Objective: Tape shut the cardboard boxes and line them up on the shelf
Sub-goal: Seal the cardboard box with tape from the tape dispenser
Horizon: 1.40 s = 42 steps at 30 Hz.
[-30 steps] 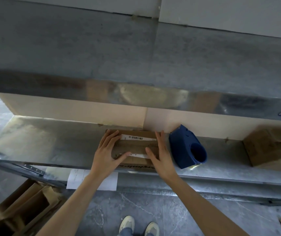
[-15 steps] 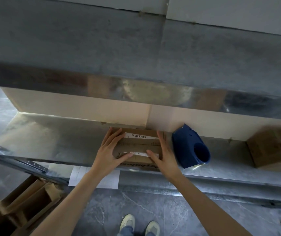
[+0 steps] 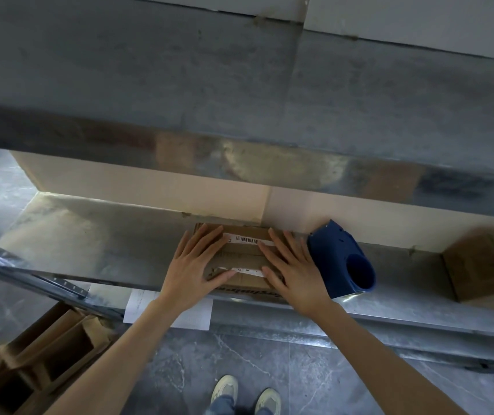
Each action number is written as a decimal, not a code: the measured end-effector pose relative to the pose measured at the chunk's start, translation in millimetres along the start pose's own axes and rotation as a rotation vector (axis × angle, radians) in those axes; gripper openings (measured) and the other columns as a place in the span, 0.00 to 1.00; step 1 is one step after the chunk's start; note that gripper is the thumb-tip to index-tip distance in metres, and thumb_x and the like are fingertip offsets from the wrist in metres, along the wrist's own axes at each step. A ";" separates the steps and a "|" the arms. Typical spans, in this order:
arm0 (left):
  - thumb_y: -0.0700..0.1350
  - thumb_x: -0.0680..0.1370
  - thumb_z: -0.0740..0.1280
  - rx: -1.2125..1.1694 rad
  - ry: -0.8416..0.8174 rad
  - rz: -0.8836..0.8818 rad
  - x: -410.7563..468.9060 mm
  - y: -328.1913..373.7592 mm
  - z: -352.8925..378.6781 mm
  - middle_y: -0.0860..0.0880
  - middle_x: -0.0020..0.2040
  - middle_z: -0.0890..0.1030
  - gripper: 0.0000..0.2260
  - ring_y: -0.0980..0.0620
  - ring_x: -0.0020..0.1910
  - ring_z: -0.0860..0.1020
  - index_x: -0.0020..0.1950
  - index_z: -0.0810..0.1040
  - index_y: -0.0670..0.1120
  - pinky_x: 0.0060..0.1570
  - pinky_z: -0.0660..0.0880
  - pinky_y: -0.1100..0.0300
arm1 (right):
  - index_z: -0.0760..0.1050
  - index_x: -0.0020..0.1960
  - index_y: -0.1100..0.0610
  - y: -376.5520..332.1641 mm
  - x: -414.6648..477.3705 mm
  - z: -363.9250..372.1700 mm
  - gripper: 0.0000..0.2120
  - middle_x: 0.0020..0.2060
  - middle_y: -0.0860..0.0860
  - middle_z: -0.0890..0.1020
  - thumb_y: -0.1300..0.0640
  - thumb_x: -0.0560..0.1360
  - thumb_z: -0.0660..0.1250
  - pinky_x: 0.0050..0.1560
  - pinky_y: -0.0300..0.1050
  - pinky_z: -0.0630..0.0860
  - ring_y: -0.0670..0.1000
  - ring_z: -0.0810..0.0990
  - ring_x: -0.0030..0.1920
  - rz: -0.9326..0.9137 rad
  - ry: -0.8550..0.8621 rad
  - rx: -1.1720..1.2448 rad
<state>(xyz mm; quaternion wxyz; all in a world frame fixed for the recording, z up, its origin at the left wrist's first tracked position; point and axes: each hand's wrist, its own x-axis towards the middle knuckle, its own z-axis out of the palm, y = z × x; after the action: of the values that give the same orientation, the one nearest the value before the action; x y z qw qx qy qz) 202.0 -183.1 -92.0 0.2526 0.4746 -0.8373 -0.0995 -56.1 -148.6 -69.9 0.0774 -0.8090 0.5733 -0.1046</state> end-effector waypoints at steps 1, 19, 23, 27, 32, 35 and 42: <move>0.66 0.78 0.60 0.033 -0.014 0.041 0.1 -0.7 -0.5 0.54 0.78 0.63 0.31 0.51 0.79 0.56 0.77 0.66 0.52 0.78 0.53 0.45 | 0.55 0.78 0.47 -0.7 1.0 -2.1 0.25 0.79 0.49 0.55 0.42 0.83 0.47 0.77 0.58 0.50 0.55 0.49 0.79 -0.039 0.000 -0.037; 0.66 0.82 0.50 0.170 -0.227 0.151 3.1 -6.6 -8.0 0.56 0.80 0.57 0.27 0.50 0.79 0.54 0.78 0.60 0.58 0.78 0.53 0.49 | 0.48 0.79 0.41 2.4 8.3 -5.6 0.23 0.79 0.42 0.46 0.43 0.84 0.41 0.76 0.44 0.35 0.44 0.37 0.77 -0.114 -0.181 -0.033; 0.67 0.81 0.50 0.158 -0.229 0.146 1.9 -6.0 -8.6 0.55 0.80 0.57 0.27 0.49 0.80 0.53 0.79 0.58 0.59 0.77 0.53 0.47 | 0.41 0.77 0.35 4.8 8.4 -5.8 0.24 0.79 0.41 0.41 0.37 0.82 0.39 0.74 0.44 0.31 0.45 0.35 0.77 -0.164 -0.205 -0.017; 0.68 0.81 0.50 0.181 -0.237 0.185 2.6 -7.7 -10.1 0.53 0.80 0.57 0.27 0.47 0.80 0.54 0.78 0.59 0.60 0.77 0.52 0.46 | 0.45 0.76 0.32 6.4 9.0 -5.1 0.22 0.78 0.42 0.39 0.37 0.82 0.39 0.73 0.44 0.30 0.47 0.34 0.77 -0.187 -0.201 -0.038; 0.69 0.80 0.52 0.156 -0.186 0.130 -0.3 -4.8 -6.3 0.54 0.80 0.57 0.30 0.50 0.80 0.52 0.79 0.59 0.57 0.77 0.53 0.47 | 0.42 0.77 0.34 4.7 7.5 -1.2 0.23 0.79 0.42 0.41 0.36 0.82 0.38 0.75 0.47 0.33 0.47 0.35 0.77 -0.149 -0.175 -0.045; 0.71 0.78 0.53 0.134 -0.163 0.072 -1.1 -2.4 -6.3 0.53 0.80 0.58 0.34 0.50 0.80 0.51 0.80 0.58 0.54 0.77 0.55 0.46 | 0.44 0.78 0.36 3.4 7.0 -0.9 0.24 0.79 0.41 0.41 0.36 0.82 0.39 0.75 0.47 0.35 0.47 0.35 0.77 -0.130 -0.165 -0.044; 0.73 0.76 0.54 0.065 -0.124 -0.029 -2.0 3.5 -5.5 0.53 0.80 0.56 0.38 0.52 0.80 0.49 0.80 0.58 0.53 0.77 0.56 0.44 | 0.43 0.79 0.42 2.2 4.6 4.9 0.29 0.78 0.39 0.40 0.35 0.81 0.45 0.77 0.49 0.46 0.45 0.36 0.77 -0.044 -0.104 0.051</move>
<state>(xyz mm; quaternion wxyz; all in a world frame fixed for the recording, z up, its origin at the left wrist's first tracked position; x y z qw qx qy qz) 203.2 -179.1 -86.5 0.1832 0.4873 -0.8473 -0.1054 -55.4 -153.6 -74.8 0.1253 -0.8235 0.5477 -0.0785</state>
